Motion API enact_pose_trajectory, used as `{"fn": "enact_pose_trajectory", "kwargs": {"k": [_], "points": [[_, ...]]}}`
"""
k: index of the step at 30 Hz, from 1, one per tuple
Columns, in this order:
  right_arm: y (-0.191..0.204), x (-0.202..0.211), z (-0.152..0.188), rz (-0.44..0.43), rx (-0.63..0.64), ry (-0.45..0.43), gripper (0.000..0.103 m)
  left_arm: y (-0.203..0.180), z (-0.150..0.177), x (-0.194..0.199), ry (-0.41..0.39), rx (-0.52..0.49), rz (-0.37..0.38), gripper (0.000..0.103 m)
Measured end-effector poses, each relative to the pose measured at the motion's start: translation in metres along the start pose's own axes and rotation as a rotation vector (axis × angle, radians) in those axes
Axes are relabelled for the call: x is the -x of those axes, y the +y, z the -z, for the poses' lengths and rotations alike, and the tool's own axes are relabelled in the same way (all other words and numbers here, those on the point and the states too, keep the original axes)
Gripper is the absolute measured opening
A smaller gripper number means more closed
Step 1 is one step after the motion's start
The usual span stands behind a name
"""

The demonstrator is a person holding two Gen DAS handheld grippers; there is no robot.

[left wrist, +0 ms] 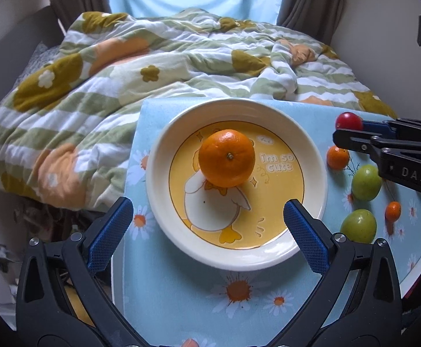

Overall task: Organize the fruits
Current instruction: 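Lower the red tomato into the white bowl and open the right tool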

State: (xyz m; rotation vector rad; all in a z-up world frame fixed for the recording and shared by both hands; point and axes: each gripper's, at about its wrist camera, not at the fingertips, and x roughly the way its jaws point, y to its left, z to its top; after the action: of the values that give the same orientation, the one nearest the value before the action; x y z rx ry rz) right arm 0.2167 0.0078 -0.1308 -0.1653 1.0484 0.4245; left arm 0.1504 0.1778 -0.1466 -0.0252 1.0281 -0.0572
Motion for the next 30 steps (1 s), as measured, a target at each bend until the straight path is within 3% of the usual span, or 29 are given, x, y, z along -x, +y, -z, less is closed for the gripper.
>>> {"fn": "enact_pose_trajectory", "kwargs": {"k": [10, 17, 18, 19, 21, 30], "points": [[0.022, -0.041, -0.009, -0.084, 0.150, 0.021, 0.030, 0.004, 0.024, 0.003, 0.028, 0.071, -0.022, 0.103], [0.026, -0.055, -0.010, -0.084, 0.202, 0.035, 0.033, 0.005, 0.029, -0.001, 0.039, 0.084, -0.023, 0.103], [0.026, -0.055, -0.011, -0.085, 0.211, 0.030, 0.046, 0.005, 0.029, -0.001, 0.040, 0.084, -0.024, 0.103], [0.027, -0.053, -0.012, -0.089, 0.219, 0.022, 0.069, 0.005, 0.030, -0.001, 0.040, 0.083, -0.025, 0.103], [0.026, -0.049, -0.012, -0.111, 0.208, 0.004, 0.093, 0.005, 0.031, -0.001, 0.044, 0.083, -0.029, 0.103], [0.026, -0.036, -0.009, -0.142, 0.161, -0.045, 0.094, 0.007, 0.031, 0.006, 0.049, 0.072, -0.044, 0.103]]}}
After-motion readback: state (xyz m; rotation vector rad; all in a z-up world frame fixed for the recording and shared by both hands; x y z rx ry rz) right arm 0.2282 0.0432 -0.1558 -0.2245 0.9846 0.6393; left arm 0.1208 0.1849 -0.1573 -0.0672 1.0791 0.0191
